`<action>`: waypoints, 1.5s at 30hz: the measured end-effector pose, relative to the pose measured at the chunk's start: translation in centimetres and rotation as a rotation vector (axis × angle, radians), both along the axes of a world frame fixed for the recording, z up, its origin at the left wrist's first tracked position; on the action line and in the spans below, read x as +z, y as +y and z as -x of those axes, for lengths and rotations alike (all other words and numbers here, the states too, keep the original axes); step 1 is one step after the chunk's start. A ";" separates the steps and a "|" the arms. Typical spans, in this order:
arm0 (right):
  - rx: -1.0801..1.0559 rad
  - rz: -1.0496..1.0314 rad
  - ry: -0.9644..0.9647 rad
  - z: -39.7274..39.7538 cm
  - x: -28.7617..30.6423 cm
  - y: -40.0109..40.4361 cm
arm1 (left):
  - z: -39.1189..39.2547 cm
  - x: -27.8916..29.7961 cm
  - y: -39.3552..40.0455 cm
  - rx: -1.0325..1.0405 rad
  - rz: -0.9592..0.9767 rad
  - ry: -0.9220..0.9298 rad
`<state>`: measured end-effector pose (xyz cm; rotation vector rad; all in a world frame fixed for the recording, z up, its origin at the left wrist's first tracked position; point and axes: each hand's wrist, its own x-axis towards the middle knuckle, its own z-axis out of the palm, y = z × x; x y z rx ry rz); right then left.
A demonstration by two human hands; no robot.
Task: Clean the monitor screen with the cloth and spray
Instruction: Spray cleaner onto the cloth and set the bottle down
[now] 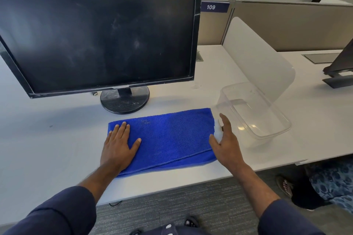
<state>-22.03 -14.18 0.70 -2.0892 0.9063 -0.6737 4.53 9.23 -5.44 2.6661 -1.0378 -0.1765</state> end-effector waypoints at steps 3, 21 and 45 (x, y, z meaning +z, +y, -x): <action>-0.037 0.043 -0.068 -1.6 1.0 -1.2 | 0.0 0.0 0.0 0.001 -0.001 -0.002; -0.070 -0.144 -0.183 -11.0 5.3 -9.2 | -0.5 -0.1 -0.2 0.004 -0.016 0.001; -0.215 0.160 0.261 -17.5 5.7 -21.6 | -0.9 -0.6 -0.5 0.028 -0.013 -0.039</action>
